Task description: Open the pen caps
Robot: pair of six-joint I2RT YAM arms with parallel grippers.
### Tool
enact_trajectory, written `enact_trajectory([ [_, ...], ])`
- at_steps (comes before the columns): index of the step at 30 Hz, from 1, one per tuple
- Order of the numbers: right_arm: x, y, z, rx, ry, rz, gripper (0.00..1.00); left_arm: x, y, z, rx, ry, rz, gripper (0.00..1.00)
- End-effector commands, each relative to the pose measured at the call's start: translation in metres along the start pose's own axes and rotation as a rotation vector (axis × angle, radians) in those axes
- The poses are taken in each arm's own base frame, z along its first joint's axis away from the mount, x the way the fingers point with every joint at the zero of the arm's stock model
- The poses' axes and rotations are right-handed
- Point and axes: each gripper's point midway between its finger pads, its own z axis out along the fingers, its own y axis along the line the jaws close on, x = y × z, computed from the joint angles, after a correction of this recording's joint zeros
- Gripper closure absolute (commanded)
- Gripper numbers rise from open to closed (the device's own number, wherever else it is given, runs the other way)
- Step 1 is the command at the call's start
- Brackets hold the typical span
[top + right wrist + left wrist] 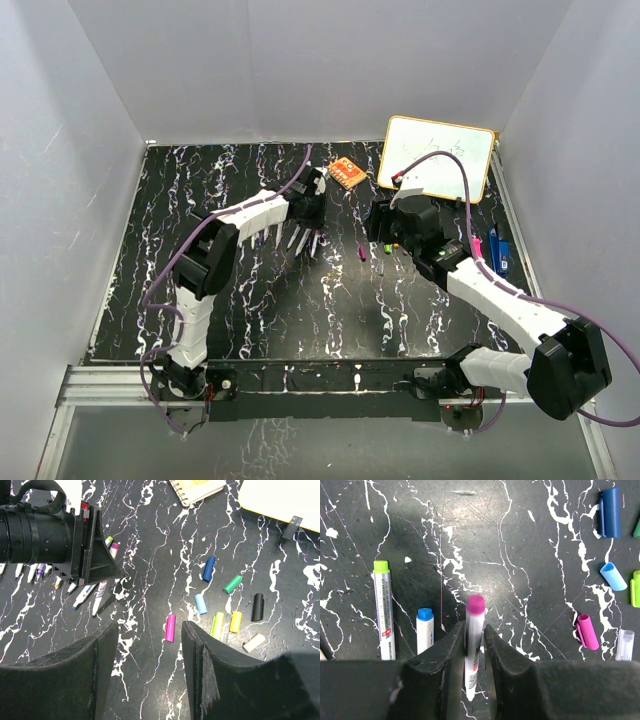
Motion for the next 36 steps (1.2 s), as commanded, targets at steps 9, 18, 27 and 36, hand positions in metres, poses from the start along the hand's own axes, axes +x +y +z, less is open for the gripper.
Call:
enact_trajectory([
  [9, -0.021, 0.003, -0.006, -0.016, -0.078, 0.004, 0.49, -0.002, 0.003, 0.004, -0.028, 0.01, 0.012, 0.75],
  [18, -0.015, 0.006, -0.001, -0.032, -0.05, 0.003, 0.49, -0.023, 0.002, -0.02, -0.05, -0.07, 0.008, 0.73],
  [27, 0.025, 0.023, 0.023, -0.123, 0.131, -0.024, 0.45, -0.052, -0.013, -0.08, 0.011, -0.262, -0.025, 0.73],
  [36, 0.027, 0.027, 0.027, -0.138, 0.139, -0.002, 0.44, -0.067, -0.027, -0.171, 0.122, -0.53, -0.072, 0.43],
])
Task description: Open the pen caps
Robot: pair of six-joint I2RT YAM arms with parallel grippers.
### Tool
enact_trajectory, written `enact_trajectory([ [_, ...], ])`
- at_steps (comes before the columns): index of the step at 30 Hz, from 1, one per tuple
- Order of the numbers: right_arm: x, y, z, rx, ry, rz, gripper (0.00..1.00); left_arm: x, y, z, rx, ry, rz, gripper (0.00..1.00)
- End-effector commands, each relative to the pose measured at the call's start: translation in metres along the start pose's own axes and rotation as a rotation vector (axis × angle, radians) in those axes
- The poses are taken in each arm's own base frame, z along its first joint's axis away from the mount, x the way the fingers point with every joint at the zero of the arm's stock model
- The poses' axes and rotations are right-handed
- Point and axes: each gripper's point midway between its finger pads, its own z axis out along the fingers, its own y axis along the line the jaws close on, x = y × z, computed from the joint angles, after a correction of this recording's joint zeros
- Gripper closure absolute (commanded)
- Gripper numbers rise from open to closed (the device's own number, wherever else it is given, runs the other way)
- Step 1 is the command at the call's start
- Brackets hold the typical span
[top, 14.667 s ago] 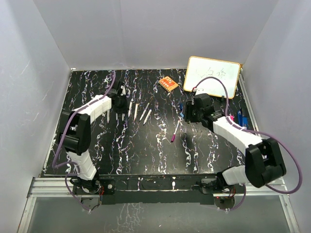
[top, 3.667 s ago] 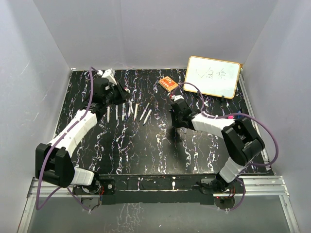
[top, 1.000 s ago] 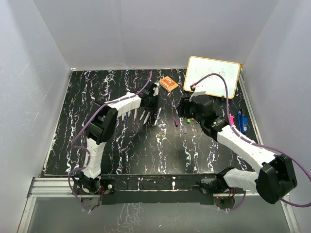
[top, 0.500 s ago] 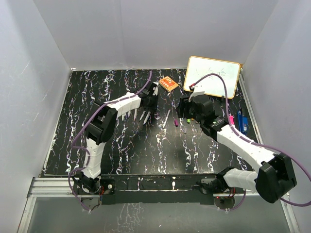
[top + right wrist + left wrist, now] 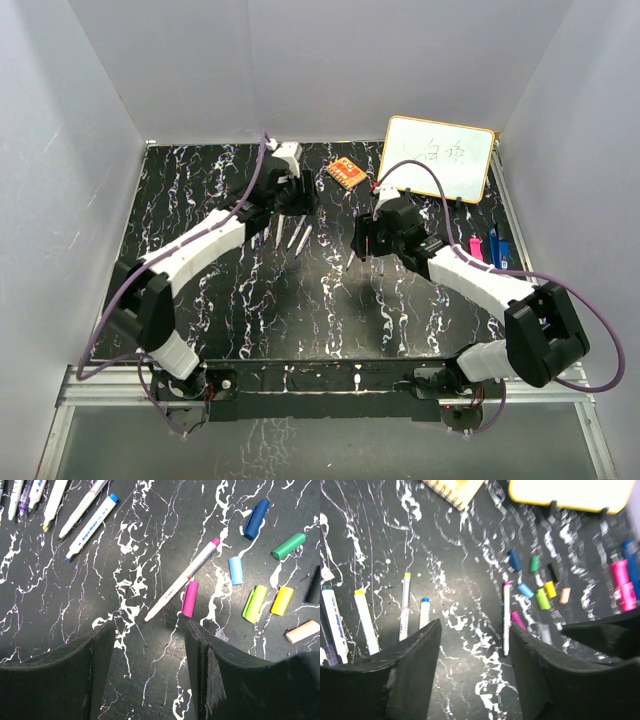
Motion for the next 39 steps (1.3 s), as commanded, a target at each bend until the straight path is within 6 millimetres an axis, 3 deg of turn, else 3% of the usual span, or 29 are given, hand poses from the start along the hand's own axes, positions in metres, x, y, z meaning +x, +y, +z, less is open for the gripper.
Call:
enact_trajectory([
  [1, -0.047, 0.013, -0.013, -0.033, -0.14, 0.012, 0.44, -0.032, -0.012, -0.042, 0.053, -0.172, -0.044, 0.37],
  [3, -0.053, 0.008, -0.018, -0.005, -0.171, 0.028, 0.43, -0.033, -0.006, -0.058, 0.028, -0.206, -0.068, 0.12],
  [5, -0.058, -0.001, -0.025, 0.052, -0.211, 0.058, 0.37, -0.031, 0.006, -0.069, -0.022, -0.225, -0.093, 0.02],
  [9, -0.064, -0.024, -0.04, 0.171, -0.29, 0.127, 0.12, -0.031, 0.027, -0.106, -0.107, -0.305, -0.139, 0.01],
  [14, -0.058, -0.025, -0.038, 0.174, -0.269, 0.14, 0.03, -0.022, 0.057, -0.146, -0.205, -0.411, -0.203, 0.01],
  [18, -0.057, -0.032, -0.04, 0.216, -0.282, 0.17, 0.02, -0.017, 0.073, -0.166, -0.265, -0.466, -0.234, 0.02],
  [24, -0.074, -0.058, -0.07, 0.349, -0.447, 0.324, 0.02, -0.019, 0.085, -0.184, -0.322, -0.506, -0.252, 0.01],
  [30, -0.074, -0.099, -0.107, 0.556, -0.63, 0.497, 0.02, -0.003, 0.132, -0.232, -0.547, -0.631, -0.419, 0.01],
  [35, -0.071, -0.097, -0.107, 0.535, -0.633, 0.473, 0.02, 0.003, 0.137, -0.252, -0.505, -0.721, -0.426, 0.01],
  [39, -0.064, -0.1, -0.105, 0.551, -0.616, 0.47, 0.02, 0.023, 0.149, -0.255, -0.568, -0.676, -0.438, 0.01],
])
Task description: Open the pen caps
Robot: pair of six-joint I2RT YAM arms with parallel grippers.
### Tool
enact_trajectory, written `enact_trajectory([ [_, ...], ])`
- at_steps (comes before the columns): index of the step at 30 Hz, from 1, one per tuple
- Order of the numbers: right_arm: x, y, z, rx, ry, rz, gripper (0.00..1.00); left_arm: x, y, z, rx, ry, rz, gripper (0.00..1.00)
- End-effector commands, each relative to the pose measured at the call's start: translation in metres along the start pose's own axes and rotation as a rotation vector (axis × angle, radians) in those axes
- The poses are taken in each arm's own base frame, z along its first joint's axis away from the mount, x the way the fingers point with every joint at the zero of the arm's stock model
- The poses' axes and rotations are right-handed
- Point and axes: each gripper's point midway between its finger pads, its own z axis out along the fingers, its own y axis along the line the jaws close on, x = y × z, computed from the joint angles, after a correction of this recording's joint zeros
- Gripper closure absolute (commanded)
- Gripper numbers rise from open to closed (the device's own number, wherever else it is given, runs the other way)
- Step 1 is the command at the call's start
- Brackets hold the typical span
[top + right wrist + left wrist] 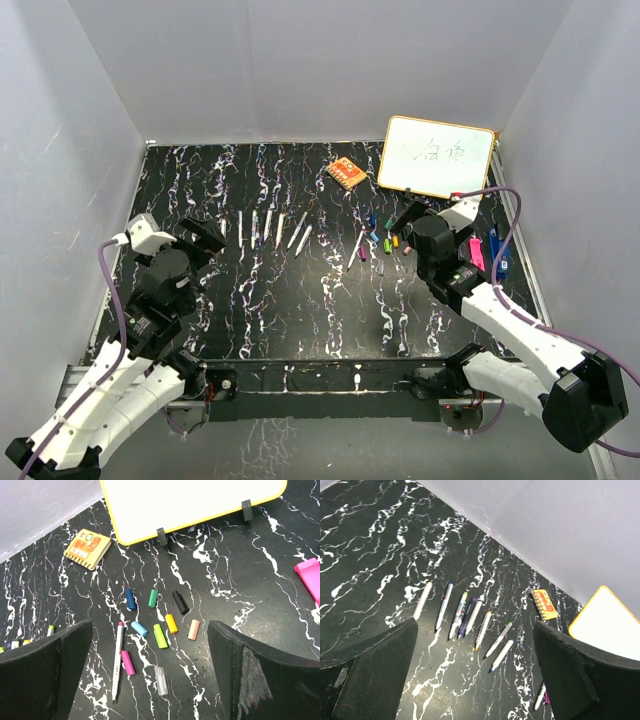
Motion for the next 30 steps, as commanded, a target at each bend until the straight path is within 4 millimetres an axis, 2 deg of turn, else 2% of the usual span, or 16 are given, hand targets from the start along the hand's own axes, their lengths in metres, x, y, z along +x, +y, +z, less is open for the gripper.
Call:
enact_trajectory([
  [1, -0.014, -0.005, 0.0, 0.04, -0.067, 0.064, 0.02, 0.012, 0.034, -0.003, -0.137, 0.014, 0.011, 0.02],
  [7, -0.011, -0.036, -0.009, 0.147, -0.112, 0.207, 0.02, 0.031, 0.084, -0.021, -0.287, 0.034, -0.038, 0.02],
  [13, -0.015, -0.061, -0.024, 0.215, -0.154, 0.336, 0.02, 0.023, 0.125, -0.043, -0.42, -0.044, -0.138, 0.02],
  [17, -0.018, -0.076, -0.03, 0.267, -0.182, 0.362, 0.02, 0.017, 0.149, -0.055, -0.525, -0.086, -0.144, 0.01],
  [21, -0.02, -0.079, -0.033, 0.285, -0.19, 0.366, 0.02, 0.014, 0.157, -0.061, -0.575, -0.1, -0.144, 0.01],
  [30, -0.015, -0.078, -0.03, 0.286, -0.177, 0.368, 0.02, 0.019, 0.151, -0.054, -0.549, -0.091, -0.137, 0.01],
])
